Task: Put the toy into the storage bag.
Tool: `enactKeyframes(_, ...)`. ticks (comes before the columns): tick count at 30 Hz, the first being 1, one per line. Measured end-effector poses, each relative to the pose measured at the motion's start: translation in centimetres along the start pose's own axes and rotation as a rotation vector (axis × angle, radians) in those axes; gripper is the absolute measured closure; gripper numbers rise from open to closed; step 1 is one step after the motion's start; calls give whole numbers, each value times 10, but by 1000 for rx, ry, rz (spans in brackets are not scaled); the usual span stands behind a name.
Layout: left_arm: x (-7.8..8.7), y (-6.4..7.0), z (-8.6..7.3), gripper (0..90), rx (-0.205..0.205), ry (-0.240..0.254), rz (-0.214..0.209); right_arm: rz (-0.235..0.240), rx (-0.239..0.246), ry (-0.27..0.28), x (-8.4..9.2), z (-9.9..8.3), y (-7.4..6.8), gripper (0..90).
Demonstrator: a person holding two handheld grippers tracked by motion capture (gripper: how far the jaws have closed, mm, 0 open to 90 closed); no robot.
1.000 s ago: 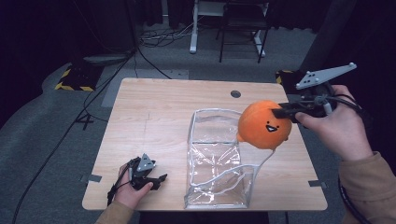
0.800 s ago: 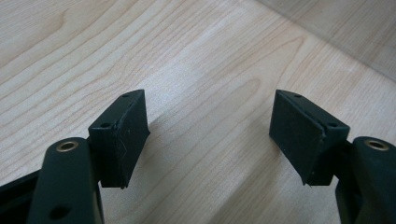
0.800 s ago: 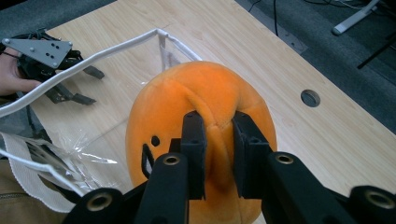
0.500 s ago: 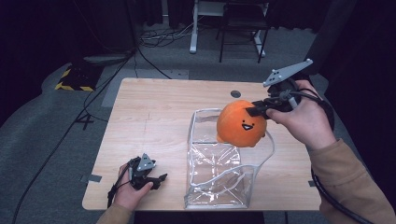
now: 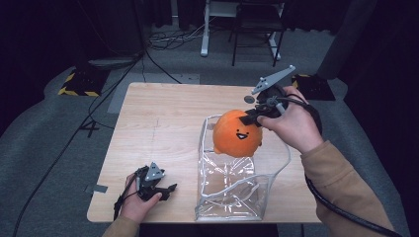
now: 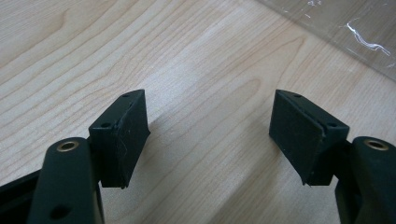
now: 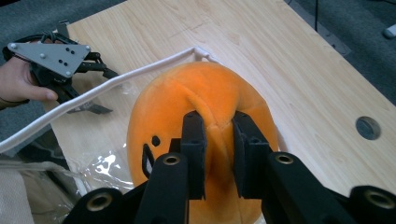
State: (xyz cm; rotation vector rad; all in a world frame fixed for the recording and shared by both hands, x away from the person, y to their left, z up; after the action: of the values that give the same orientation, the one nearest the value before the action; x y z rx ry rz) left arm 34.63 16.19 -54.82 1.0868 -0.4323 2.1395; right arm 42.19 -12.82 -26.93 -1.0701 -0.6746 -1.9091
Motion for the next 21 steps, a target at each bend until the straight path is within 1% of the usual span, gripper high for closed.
enactKeyframes(7,0,0,0,285,-1,-3,-3,32,14,-1,-21,7,-8,767)
enactKeyframes(11,0,0,0,285,0,-1,0,37,18,-6,-31,7,-11,767)
enactKeyframes(12,0,0,0,285,0,-1,0,37,18,-6,-31,7,-11,767)
enactKeyframes(13,0,0,0,285,1,-1,-1,35,20,-12,-35,6,-13,767)
enactKeyframes(14,0,0,0,285,1,-1,-1,35,20,-12,-35,6,-13,767)
enactKeyframes(15,0,0,0,285,0,0,1,35,24,-26,-40,4,-15,767)
enactKeyframes(16,0,0,0,285,0,0,1,35,24,-26,-40,4,-15,767)
enactKeyframes(17,0,0,0,285,0,-1,1,38,27,-42,-48,2,-17,767)
enactKeyframes(21,0,0,0,285,3,-2,-5,51,31,-65,-61,-1,-20,767)
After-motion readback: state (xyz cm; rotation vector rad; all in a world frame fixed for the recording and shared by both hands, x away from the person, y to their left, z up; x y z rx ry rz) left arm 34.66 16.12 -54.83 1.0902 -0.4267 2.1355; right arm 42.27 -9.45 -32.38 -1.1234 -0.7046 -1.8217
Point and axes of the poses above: each handheld gripper's, and its own axes: x roughly backward along the jaws, z roughly out of its top, y roughly to its right, the point moved 5 cm from there along -x, roughly forward along the jaws, and after that the axes turned 9 degrees about -y, right-handed, at the moved point
